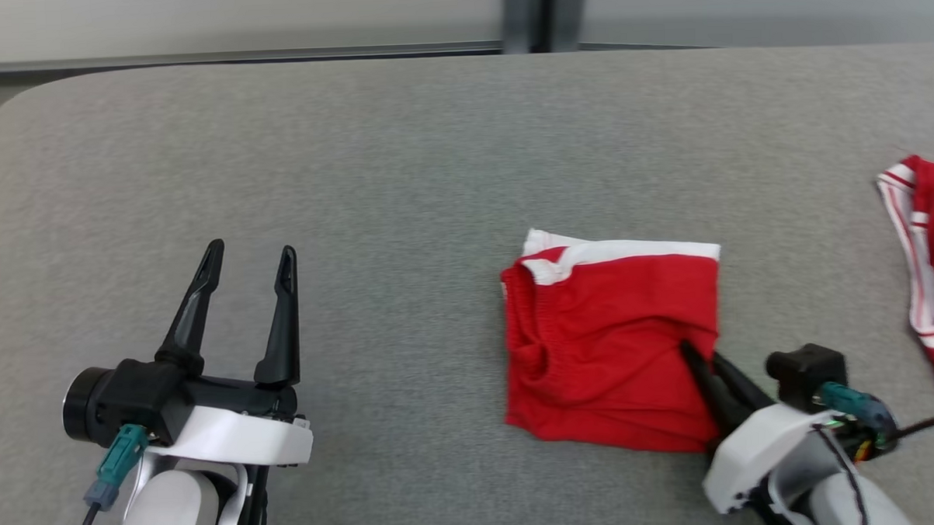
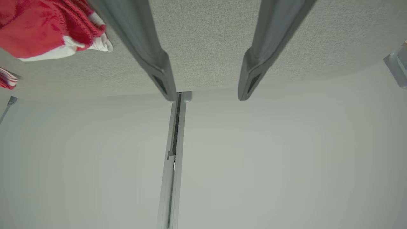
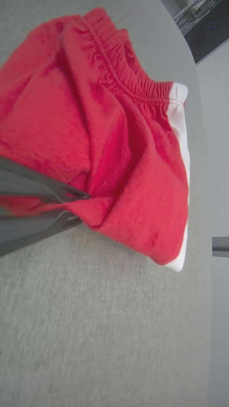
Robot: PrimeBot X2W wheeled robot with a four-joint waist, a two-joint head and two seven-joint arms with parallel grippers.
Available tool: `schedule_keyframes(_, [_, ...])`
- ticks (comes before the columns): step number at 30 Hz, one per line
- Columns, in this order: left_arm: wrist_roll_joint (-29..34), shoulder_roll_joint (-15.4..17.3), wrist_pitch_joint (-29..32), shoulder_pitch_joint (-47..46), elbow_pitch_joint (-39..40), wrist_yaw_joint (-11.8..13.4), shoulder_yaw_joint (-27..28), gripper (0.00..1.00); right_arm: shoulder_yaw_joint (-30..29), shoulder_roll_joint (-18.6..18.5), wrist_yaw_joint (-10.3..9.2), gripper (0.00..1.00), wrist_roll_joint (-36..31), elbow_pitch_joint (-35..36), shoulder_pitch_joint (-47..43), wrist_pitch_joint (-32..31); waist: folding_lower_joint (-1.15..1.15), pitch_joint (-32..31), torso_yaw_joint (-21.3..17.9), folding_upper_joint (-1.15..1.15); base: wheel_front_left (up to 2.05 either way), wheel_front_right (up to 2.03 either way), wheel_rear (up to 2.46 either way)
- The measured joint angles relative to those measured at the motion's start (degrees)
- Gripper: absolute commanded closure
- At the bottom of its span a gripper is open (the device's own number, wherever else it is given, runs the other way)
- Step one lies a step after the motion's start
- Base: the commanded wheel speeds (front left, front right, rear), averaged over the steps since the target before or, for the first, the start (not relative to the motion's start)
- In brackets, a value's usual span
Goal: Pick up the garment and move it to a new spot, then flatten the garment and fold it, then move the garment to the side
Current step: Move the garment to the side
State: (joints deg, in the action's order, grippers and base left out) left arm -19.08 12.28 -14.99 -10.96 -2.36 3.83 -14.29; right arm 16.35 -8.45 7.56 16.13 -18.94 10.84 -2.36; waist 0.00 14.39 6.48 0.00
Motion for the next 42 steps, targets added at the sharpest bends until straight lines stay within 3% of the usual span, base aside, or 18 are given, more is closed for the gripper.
schedule_keyframes(8, [1.1,1.0,0.0,-1.6,1.1,-1.1,-1.1,0.0,-6.0,-5.6,0.0,1.0,-1.6,6.6,-3.9,-1.2,0.0,0.7,-8.1,0.0,0.0,0.0,0.0])
schedule_keyframes(15, [1.4,1.2,0.5,-2.8,1.5,-1.5,-2.2,0.0,-10.2,-11.7,-0.01,1.0,-0.6,8.2,1.7,-3.1,0.0,2.1,-13.5,0.0,0.0,0.0,0.0])
schedule_keyframes(21, [1.9,1.6,1.1,-5.3,2.0,-2.3,-3.3,0.0,-17.1,-16.9,-0.01,1.0,1.7,3.2,10.4,-3.3,0.0,5.1,-13.8,0.0,0.0,0.0,0.0])
schedule_keyframes(28, [2.0,1.6,1.3,-8.1,1.7,-3.6,-4.4,0.0,-23.8,-22.1,-0.01,1.0,1.9,-7.2,15.1,-0.8,0.0,9.4,-10.9,0.0,0.0,0.0,0.0])
schedule_keyframes(31, [2.0,1.7,1.1,-8.5,1.4,-3.7,-4.3,0.0,-24.6,-22.2,-0.01,0.36,1.1,-12.1,16.5,0.1,0.0,10.8,-9.9,0.0,0.0,0.0,0.0])
schedule_keyframes(32, [2.0,1.7,1.0,-8.5,1.4,-3.7,-4.2,0.0,-24.9,-21.9,-0.01,0.0,0.8,-13.6,16.9,0.2,0.0,11.2,-9.7,0.0,0.0,0.0,0.0])
schedule_keyframes(37, [1.6,1.8,0.8,-8.6,0.9,-3.7,-3.8,0.0,-28.0,-19.6,-0.01,0.0,-0.3,-19.2,17.6,3.9,0.0,11.2,-9.5,0.0,0.0,0.0,0.0])
schedule_keyframes(42, [0.7,1.9,0.4,-6.9,0.8,-3.1,-2.5,0.0,-28.9,-16.3,-0.01,0.0,0.6,-19.2,14.4,9.7,0.0,9.0,-9.8,0.0,0.0,0.0,0.0])
